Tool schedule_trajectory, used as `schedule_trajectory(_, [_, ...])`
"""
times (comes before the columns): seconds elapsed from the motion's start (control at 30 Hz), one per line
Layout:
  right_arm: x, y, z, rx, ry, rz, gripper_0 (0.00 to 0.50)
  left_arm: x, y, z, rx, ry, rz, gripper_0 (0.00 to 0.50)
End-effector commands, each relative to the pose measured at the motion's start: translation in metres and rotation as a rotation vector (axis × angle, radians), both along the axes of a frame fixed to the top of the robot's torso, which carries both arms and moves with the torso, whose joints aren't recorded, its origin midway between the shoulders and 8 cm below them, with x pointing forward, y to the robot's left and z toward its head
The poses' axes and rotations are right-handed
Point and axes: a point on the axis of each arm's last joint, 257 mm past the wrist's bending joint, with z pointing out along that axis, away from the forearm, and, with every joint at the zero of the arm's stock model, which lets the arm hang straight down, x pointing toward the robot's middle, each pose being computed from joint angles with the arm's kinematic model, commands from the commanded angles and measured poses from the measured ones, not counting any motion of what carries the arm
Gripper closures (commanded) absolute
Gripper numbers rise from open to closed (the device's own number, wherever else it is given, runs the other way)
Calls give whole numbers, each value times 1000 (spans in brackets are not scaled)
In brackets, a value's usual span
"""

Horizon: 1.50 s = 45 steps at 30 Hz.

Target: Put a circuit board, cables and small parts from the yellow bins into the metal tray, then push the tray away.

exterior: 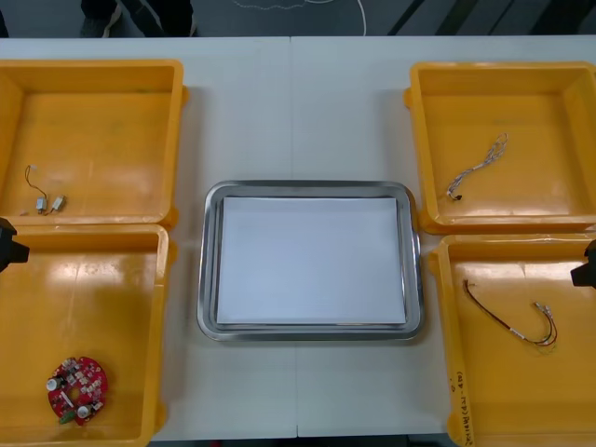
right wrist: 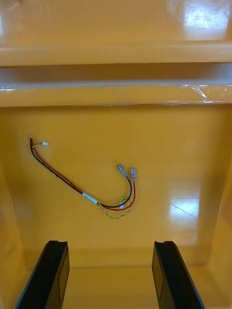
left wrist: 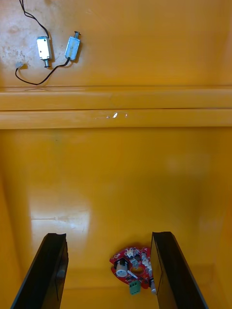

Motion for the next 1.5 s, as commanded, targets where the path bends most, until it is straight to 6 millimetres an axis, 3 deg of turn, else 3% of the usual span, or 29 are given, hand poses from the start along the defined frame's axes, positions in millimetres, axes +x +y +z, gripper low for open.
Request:
schedule_trajectory(0.03, [-3, -6, 9, -24, -20, 0, 0, -5, 15, 14, 47, -18, 17, 0])
schedule_trajectory(1.5, [-3, -6, 9, -24, -20, 0, 0, -5, 15, 14, 47, -18, 17, 0])
